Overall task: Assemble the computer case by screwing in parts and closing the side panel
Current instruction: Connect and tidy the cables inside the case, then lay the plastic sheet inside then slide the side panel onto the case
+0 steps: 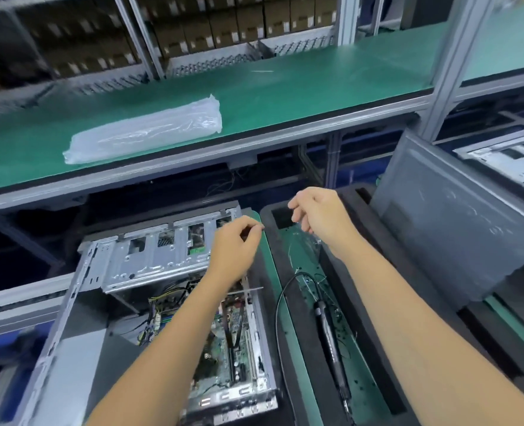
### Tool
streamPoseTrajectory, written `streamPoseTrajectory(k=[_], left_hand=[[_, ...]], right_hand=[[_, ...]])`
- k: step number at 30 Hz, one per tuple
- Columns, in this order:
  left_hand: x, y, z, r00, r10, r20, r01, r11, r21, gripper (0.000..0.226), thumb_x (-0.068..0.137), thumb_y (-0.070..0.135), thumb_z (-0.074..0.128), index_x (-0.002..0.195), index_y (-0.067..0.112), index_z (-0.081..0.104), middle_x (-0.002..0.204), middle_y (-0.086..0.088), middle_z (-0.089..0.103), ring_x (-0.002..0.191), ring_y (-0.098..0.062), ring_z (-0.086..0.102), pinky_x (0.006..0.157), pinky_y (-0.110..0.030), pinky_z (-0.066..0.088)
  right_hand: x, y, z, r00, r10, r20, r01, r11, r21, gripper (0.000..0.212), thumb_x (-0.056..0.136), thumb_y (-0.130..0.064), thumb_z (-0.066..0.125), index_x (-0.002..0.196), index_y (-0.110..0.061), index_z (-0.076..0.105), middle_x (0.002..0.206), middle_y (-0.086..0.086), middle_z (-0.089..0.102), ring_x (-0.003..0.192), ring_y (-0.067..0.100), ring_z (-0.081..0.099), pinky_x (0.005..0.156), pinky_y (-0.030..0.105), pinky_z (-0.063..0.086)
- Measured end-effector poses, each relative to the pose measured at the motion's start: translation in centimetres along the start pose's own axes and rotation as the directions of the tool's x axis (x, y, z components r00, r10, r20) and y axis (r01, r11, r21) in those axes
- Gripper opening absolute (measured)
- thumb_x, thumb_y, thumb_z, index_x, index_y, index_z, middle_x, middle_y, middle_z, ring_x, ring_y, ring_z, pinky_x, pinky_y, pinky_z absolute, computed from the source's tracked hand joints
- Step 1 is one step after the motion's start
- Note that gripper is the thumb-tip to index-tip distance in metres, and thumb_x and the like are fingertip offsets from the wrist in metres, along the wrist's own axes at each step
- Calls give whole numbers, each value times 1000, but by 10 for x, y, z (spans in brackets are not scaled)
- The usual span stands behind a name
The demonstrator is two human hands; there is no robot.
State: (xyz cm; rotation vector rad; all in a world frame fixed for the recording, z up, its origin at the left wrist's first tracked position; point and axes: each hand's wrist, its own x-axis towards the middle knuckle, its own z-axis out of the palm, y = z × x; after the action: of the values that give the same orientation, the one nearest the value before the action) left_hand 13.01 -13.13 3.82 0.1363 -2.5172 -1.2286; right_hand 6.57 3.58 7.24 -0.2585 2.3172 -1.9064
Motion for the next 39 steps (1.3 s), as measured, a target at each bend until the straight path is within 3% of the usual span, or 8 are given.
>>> streamPoseTrajectory(k=[8,12,16,21,26,29,33,39], left_hand=[[9,-20,-54,991,-32,-130,39,998,47,18,91,19,53,82,26,67,70,10,65,61,-1,55,54,-12,40],[6,-40,-80,984,-67,-166,71,997,14,17,91,15,54,82,24,66,67,8,63,59,-2,55,51,-14,42],[3,-57,-100,974,-73,-215,78,997,15,15,91,13,55,83,21,66,69,12,62,60,7,54,54,-5,39],[2,-72,-116,972,-93,-215,97,995,8,14,91,12,55,88,17,68,71,11,62,62,2,53,55,-8,39],[15,-80,-138,962,-92,-256,100,995,15,14,89,10,55,89,17,68,70,9,61,59,2,51,56,-11,42],[28,-80,-150,960,-61,-275,77,996,49,15,89,10,55,91,17,68,68,11,59,56,5,49,54,-7,39],[52,-84,-168,953,-18,-303,49,994,95,15,87,11,54,92,20,65,71,13,56,59,6,48,56,-6,38],[96,-95,-190,944,68,-324,26,961,276,18,87,10,53,102,16,60,94,6,53,71,0,47,66,-4,36]], right_hand=[[3,-27,89,970,-122,209,144,986,-90,26,98,-16,46,79,-18,64,62,-4,64,45,4,50,50,20,42],[-1,-29,116,962,-92,258,117,990,-80,22,98,-18,50,83,-18,66,64,-2,65,48,8,51,52,25,43],[-2,-33,134,959,-82,271,117,987,-113,20,97,-20,52,82,-21,65,65,-3,65,51,12,51,51,26,42],[-5,-35,155,950,-81,303,121,986,-114,20,96,-12,50,83,-14,64,62,-4,63,44,3,49,47,17,41],[2,-34,174,944,-74,321,130,979,-158,19,98,-15,52,84,-16,65,64,-3,65,48,7,51,57,28,47],[15,-40,181,948,-101,300,162,969,-186,18,97,-17,53,84,-17,66,63,-6,65,47,3,52,47,18,44],[37,-54,190,953,-153,263,212,954,-214,19,95,-16,54,82,-18,67,67,-6,66,48,-3,51,47,12,42],[65,-65,205,940,-211,267,293,903,-315,13,95,-17,53,93,-17,65,85,-5,61,68,7,54,60,21,42]])
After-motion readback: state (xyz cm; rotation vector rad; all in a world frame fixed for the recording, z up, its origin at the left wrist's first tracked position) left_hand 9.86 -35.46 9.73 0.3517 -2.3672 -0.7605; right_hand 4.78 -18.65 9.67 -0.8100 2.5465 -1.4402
